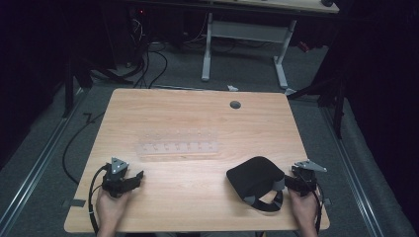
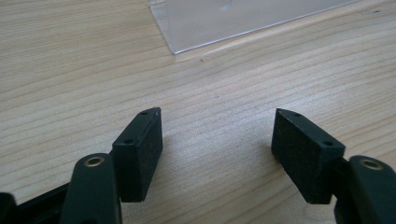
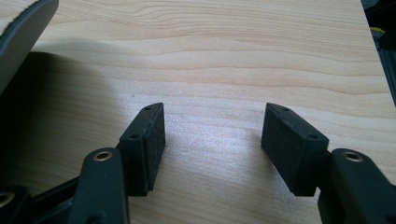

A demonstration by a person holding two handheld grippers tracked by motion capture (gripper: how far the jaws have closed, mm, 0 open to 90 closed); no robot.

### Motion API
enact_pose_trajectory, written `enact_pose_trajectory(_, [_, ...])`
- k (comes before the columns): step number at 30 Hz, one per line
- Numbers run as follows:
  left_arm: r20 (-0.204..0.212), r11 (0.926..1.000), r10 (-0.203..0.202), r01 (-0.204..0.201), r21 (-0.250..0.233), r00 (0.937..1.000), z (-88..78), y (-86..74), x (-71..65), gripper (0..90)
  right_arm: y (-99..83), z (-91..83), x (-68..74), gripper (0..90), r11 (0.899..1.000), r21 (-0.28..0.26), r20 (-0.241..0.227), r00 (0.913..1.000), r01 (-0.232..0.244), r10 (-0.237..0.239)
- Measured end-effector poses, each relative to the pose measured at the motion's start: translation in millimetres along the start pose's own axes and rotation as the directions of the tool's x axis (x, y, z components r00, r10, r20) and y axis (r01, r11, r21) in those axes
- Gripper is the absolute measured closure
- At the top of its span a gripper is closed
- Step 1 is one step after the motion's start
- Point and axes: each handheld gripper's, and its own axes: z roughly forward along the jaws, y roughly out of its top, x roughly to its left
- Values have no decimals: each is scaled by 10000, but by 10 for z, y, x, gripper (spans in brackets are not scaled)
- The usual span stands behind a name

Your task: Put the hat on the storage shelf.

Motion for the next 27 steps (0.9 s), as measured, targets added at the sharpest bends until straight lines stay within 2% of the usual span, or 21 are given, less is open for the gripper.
enact_pose_trajectory(22, [-29,10000,-26,26,-6,10000,1,0,-1,335,2,1,-4,393,10000,8,-57,10000,34,-34])
enact_pose_trajectory(27, [-26,10000,-23,23,-3,10000,1,0,-1,334,9,-10,-8,420,9999,131,-24,10000,33,-32])
